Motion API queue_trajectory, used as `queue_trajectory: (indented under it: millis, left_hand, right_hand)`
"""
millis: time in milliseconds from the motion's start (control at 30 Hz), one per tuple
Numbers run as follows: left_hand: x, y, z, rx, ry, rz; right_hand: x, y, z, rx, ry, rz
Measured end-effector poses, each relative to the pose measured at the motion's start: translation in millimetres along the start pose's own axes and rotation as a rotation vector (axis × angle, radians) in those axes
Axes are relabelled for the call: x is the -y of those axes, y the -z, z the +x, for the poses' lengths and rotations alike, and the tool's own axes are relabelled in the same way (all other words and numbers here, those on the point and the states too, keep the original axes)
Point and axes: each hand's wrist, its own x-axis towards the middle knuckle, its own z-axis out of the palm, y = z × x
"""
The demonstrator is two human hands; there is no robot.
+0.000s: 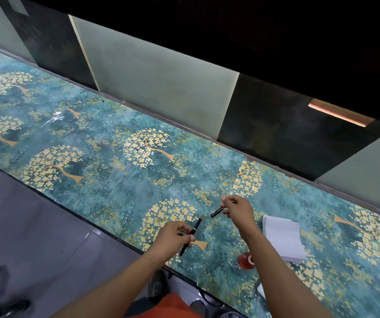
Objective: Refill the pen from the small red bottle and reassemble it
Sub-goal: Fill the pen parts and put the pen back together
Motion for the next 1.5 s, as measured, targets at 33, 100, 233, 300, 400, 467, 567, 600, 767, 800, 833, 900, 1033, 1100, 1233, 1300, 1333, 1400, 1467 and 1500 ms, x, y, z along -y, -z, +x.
queue_trajectory:
  millis: [33, 100, 233, 300, 400, 467, 567, 600, 767, 800, 833, 900, 1033, 1100, 1233, 1300, 1333, 1400, 1467, 1500]
  left_hand:
    - [1, 2, -1, 0.004, 0.004, 0.001]
    - [2, 5, -1, 0.02, -0.002, -0.001]
    - [5, 14, -2, 0.055, -0.057, -0.012]
    - [5, 20, -4, 0.047, -0.071, -0.009]
    - [5, 28, -7, 0.02, -0.069, 0.007]
    - [6, 32, -7, 0.019, -0.062, 0.01]
    - [4, 32, -4, 0.021, -0.058, 0.014]
    - [2, 29, -3, 0.021, -0.06, 0.011]
    - [-4, 13, 4, 0.034, -0.058, 0.001]
    - [-4, 10, 4, 0.036, -0.055, -0.004]
    - [-5, 6, 5, 0.037, -0.053, -0.001]
    - [-7, 0, 5, 0.035, -0.049, 0.003]
    - [-8, -11, 6, 0.048, -0.045, -0.012]
    - [-8, -15, 5, 0.054, -0.048, -0.025]
    - [-10, -22, -3, 0.055, -0.071, -0.026]
    - [-9, -25, -5, 0.048, -0.071, -0.041]
    - [-9, -26, -6, 0.047, -0.066, -0.046]
    - [-6, -28, -5, 0.063, -0.061, -0.053]
    - [-4, -31, -6, 0.075, -0.057, -0.058]
    - [-4, -32, -7, 0.075, -0.053, -0.06]
  right_hand:
    - [-4, -3, 8, -0.022, -0.022, -0.053]
    - [-13, -11, 24, -0.025, -0.042, -0.226]
    - [-26, -27, 42, 0.021, -0.081, -0.591]
    - [-27, -35, 43, 0.022, -0.074, -0.673]
    - [-24, -48, 42, 0.038, -0.022, -0.728]
    - [-18, -54, 38, 0.074, -0.019, -0.644]
    - [-4, -58, 24, 0.164, -0.038, -0.281]
    - [-1, -58, 19, 0.191, -0.031, -0.16]
    - [15, -41, -2, 0.206, -0.018, 0.266]
    - [17, -36, -5, 0.198, -0.021, 0.309]
    - [17, -30, -9, 0.186, -0.022, 0.335]
    - [15, -20, -14, 0.164, -0.023, 0.346]
    - [5, -4, -22, 0.156, -0.012, 0.296]
    - [1, 0, -26, 0.167, 0.001, 0.258]
    - [-5, 4, -34, 0.162, 0.028, 0.217]
    - [-5, 6, -37, 0.13, 0.038, 0.22]
    - [-6, 7, -38, 0.113, 0.04, 0.232]
    - [-7, 9, -40, 0.087, 0.04, 0.265]
    - [-8, 11, -41, 0.088, 0.036, 0.279]
    - [-9, 11, -42, 0.095, 0.033, 0.281]
